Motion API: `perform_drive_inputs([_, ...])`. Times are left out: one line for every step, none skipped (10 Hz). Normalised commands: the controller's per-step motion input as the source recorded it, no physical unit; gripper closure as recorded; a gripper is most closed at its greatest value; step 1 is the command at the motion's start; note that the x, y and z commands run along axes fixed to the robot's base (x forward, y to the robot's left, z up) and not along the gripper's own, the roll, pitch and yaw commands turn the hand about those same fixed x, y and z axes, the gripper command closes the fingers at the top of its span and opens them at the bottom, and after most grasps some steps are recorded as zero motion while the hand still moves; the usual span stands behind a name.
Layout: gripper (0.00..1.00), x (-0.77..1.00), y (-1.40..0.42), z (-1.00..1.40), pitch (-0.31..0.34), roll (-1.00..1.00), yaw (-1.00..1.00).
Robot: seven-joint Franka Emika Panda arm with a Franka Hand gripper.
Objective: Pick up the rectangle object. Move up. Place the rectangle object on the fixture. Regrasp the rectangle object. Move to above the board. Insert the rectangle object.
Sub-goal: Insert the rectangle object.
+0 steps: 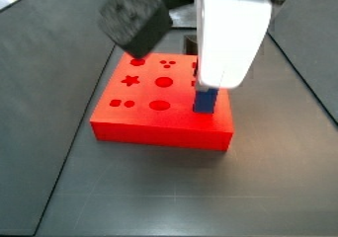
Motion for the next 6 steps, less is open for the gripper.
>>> perform_drive_inputs([1.00, 0.26, 0.26, -0.59, 0.210, -0.19, -0.04])
perform_drive_inputs([1.00, 0.27, 0.26, -0.55, 0.151, -0.19, -0.05])
perform_drive_inputs([1.00, 0.02, 0.07, 0.00, 0.000, -0.06, -0.03])
perform_drive_inputs([1.00, 0.00, 0.00, -0.01, 0.000, 0.02, 0.00])
perform_drive_inputs([1.00, 0.00, 0.00, 0.00, 0.000, 0.05, 0.00])
perform_drive_inputs([1.00, 0.00, 0.00, 0.00, 0.001, 0.00, 0.00])
